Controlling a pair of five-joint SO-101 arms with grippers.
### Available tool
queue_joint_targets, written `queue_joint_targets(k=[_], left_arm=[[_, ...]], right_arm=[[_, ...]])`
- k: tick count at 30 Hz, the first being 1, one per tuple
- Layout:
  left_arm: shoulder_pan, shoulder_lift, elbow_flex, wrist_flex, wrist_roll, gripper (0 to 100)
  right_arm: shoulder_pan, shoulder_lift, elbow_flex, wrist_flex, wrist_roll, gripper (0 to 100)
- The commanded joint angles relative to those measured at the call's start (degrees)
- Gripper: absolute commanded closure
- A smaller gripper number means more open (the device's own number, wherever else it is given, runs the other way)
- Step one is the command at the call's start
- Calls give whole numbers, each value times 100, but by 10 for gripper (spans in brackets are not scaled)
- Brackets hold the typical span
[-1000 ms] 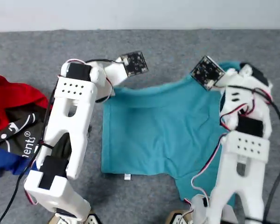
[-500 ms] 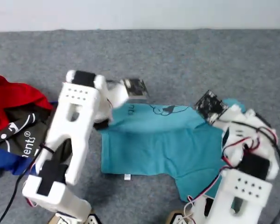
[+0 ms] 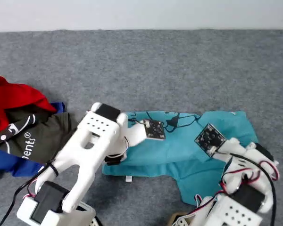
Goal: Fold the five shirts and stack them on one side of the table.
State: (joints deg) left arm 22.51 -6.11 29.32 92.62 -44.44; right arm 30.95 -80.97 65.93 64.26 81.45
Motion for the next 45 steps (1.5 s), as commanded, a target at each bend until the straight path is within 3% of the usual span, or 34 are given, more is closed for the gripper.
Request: queue_joint_targets(k=[1, 7, 13, 28, 32, 34, 39, 42, 45], left_arm=[[35, -281, 66, -35, 62, 986], [-62, -281, 145, -35, 53, 986], [-413, -273, 154, -26, 53, 986], [-404, -290, 321, 141, 79, 984], [-431, -290, -4, 413, 624, 951], [-404, -290, -215, 536, 958, 923], [-396, -290, -620, 774, 1222, 910], [-431, -299, -681, 782, 1231, 910], [-475, -299, -690, 782, 1231, 910]], right_arm=[[277, -558, 114, 110, 237, 990], [303, -1429, 220, 1297, 387, 990], [303, -2123, 510, 1859, 387, 990], [312, -2299, 668, 2193, 387, 990], [330, -2299, 642, 2193, 387, 988], [330, -2290, 642, 2193, 387, 953], [391, -2290, 510, 2176, -70, 721], [365, -2290, 193, 2176, -589, 686], [365, -2290, 18, 2185, -607, 686]])
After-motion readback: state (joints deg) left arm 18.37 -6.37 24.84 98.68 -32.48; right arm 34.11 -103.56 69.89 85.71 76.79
